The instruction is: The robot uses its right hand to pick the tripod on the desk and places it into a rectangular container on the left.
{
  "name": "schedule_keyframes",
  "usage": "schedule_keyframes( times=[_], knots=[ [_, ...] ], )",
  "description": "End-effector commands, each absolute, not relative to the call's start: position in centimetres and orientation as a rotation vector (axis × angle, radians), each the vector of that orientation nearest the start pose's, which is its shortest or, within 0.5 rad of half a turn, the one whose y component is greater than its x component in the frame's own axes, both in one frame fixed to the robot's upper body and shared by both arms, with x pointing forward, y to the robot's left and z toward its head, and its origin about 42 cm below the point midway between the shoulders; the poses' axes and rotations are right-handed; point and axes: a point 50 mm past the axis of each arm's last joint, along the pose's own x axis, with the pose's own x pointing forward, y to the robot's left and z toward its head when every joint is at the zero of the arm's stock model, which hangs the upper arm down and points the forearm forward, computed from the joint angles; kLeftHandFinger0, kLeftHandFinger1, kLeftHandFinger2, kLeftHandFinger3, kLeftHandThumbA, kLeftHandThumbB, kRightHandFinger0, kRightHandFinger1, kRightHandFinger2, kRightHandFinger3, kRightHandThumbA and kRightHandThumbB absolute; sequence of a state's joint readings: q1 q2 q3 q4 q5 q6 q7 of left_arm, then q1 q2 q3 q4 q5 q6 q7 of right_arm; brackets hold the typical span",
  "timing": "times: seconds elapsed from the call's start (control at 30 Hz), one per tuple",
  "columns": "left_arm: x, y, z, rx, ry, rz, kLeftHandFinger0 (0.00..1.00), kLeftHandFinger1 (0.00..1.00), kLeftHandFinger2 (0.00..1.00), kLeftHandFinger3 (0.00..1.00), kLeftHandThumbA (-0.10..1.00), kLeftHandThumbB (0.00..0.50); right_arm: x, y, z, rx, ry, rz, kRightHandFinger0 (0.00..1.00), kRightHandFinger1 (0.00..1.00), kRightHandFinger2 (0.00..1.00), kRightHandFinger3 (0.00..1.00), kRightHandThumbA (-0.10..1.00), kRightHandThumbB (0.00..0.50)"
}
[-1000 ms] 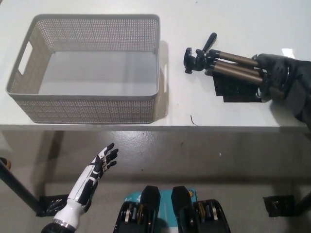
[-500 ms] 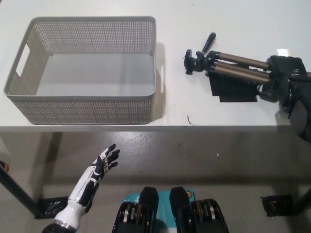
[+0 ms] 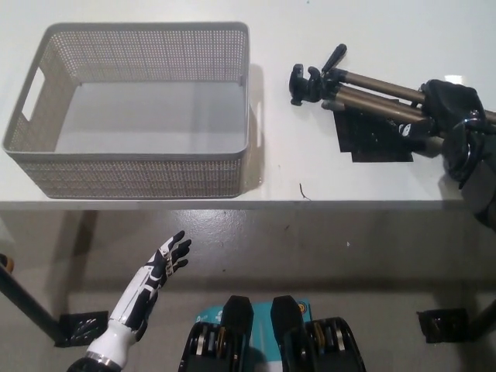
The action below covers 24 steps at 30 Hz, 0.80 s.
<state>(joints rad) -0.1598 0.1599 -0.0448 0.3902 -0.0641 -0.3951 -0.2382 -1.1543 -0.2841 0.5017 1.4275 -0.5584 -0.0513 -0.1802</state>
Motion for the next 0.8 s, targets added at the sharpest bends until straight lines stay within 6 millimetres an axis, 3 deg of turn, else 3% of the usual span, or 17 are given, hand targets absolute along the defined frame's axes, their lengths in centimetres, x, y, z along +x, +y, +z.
schedule_keyframes(
  times=[0.0, 0.07, 0.13, 0.17, 0.2, 0.23, 0.33, 0.43, 0.67, 0.77],
  knots=[
    [32.7, 24.5, 7.6, 0.144, -0.202, -0.294, 1.0, 1.0, 1.0, 1.0, 1.0, 0.5, 59.5, -23.7, 31.9, -1.231, -0.145, -0.012, 0.13, 0.67, 1.0, 1.0, -0.1, 0.148],
    [32.7, 24.5, 7.3, 0.138, -0.198, -0.293, 1.0, 1.0, 1.0, 1.0, 1.0, 0.5, 59.6, -23.4, 33.0, -1.218, -0.221, -0.017, 0.06, 0.62, 0.99, 1.0, -0.1, 0.152],
    [32.6, 24.4, 7.2, 0.13, -0.19, -0.29, 1.0, 1.0, 1.0, 1.0, 1.0, 0.5, 59.7, -23.1, 34.2, -1.191, -0.252, -0.029, 0.1, 0.66, 1.0, 1.0, -0.1, 0.157],
    [32.6, 24.4, 7.2, 0.13, -0.19, -0.291, 1.0, 1.0, 1.0, 1.0, 1.0, 0.5, 59.8, -23.0, 34.8, -1.17, -0.286, -0.032, 0.07, 0.62, 1.0, 1.0, -0.1, 0.167],
    [32.6, 24.4, 7.2, 0.128, -0.187, -0.29, 1.0, 1.0, 1.0, 1.0, 1.0, 0.5, 59.8, -23.0, 35.4, -1.166, -0.301, -0.032, 0.07, 0.62, 1.0, 1.0, -0.1, 0.152],
    [32.6, 24.4, 7.2, 0.127, -0.187, -0.29, 1.0, 1.0, 1.0, 1.0, 1.0, 0.5, 59.9, -22.9, 35.9, -1.172, -0.309, -0.032, 0.13, 0.66, 1.0, 1.0, -0.1, 0.13],
    [32.5, 24.4, 7.2, 0.131, -0.192, -0.289, 1.0, 1.0, 1.0, 1.0, 1.0, 0.5, 60.1, -22.7, 38.3, -1.12, -0.355, -0.033, 0.04, 0.53, 0.9, 0.88, -0.1, 0.136],
    [32.5, 24.4, 7.1, 0.133, -0.197, -0.29, 0.99, 1.0, 1.0, 1.0, 1.0, 0.5, 60.2, -22.6, 40.3, -1.04, -0.365, -0.047, 0.04, 0.55, 0.92, 0.86, -0.1, 0.173],
    [32.2, 24.3, 6.9, 0.115, -0.183, -0.288, 0.97, 1.0, 1.0, 1.0, 1.0, 0.5, 60.2, -22.5, 42.4, -1.035, -0.422, -0.052, 0.0, 0.49, 0.87, 0.99, -0.1, 0.129],
    [32.0, 24.5, 6.8, 0.13, -0.18, -0.288, 0.96, 1.0, 1.0, 1.0, 1.0, 0.5, 60.1, -22.2, 43.0, -1.001, -0.457, -0.05, 0.0, 0.43, 0.81, 0.95, -0.1, 0.155]
  ],
)
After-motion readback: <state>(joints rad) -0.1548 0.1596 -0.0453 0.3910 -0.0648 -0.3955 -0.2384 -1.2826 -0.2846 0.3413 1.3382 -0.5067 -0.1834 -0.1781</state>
